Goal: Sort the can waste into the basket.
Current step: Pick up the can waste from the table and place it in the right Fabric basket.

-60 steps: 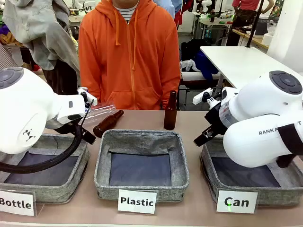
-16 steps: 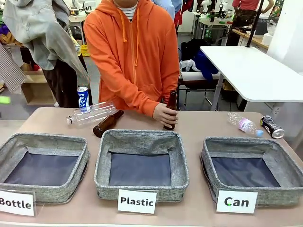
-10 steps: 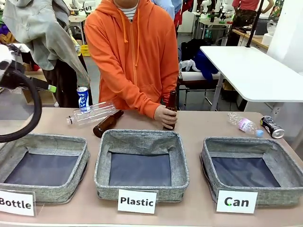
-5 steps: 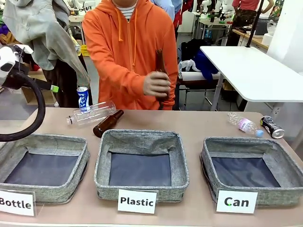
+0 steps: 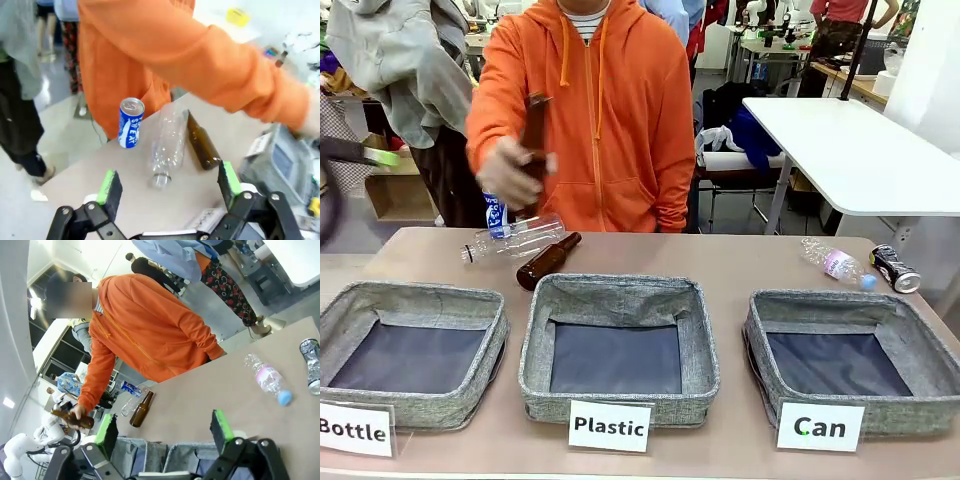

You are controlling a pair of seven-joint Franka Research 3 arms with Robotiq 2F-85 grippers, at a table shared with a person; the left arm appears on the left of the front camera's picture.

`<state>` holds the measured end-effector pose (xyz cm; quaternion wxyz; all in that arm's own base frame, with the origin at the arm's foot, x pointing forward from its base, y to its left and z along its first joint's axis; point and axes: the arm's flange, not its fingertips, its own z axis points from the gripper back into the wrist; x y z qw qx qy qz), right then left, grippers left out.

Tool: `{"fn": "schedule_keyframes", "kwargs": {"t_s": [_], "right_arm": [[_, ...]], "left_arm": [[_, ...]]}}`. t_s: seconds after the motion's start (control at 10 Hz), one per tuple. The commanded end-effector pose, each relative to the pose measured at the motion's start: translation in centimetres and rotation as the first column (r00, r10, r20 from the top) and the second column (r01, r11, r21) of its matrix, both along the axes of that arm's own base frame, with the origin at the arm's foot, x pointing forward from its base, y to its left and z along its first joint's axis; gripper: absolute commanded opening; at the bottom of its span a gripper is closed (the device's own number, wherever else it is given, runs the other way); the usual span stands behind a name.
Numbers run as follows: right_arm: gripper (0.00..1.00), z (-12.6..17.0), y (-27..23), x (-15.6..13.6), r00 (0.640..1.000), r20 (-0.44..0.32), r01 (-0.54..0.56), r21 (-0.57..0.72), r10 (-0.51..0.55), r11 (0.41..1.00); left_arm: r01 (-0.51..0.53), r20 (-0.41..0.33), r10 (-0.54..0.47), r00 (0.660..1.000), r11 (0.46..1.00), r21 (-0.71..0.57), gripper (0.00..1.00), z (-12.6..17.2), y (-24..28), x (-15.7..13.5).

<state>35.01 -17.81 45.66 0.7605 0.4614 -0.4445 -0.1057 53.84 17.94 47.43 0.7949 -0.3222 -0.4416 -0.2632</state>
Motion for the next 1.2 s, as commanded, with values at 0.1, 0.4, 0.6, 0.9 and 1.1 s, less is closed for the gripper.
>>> {"fn": "schedule_keyframes", "kwargs": {"t_s": [0.1, 0.4, 0.6, 0.9, 1.1], "right_arm": [[1.0, 0.2, 0.0, 0.0, 1.0, -0.016, 0.003, 0.007, -0.003, 1.0], [1.0, 0.2, 0.0, 0.0, 1.0, -0.016, 0.003, 0.007, -0.003, 1.0], [1.0, 0.2, 0.0, 0.0, 1.0, -0.016, 0.003, 0.007, -0.003, 1.0], [1.0, 0.2, 0.0, 0.0, 1.0, -0.016, 0.003, 0.007, -0.003, 1.0], [1.0, 0.2, 0.0, 0.0, 1.0, -0.016, 0.003, 0.007, -0.003, 1.0]], "left_arm": [[0.001, 0.111, 0.021, 0.994, 0.982, -0.189, 1.0, 1.0, 12.1, -9.9], [-0.129, 0.138, 0.182, 0.974, 0.936, -0.329, 1.0, -2.0, 18.6, -14.8], [-0.136, 0.158, 0.216, 0.963, 0.903, -0.408, 1.0, -4.0, 20.1, -16.7], [-0.093, 0.154, 0.16, 0.975, 0.925, -0.368, 1.0, -3.4, 19.5, -15.2], [-0.052, 0.146, 0.1, 0.984, 0.951, -0.304, 1.0, -2.0, 17.8, -13.1]]}}
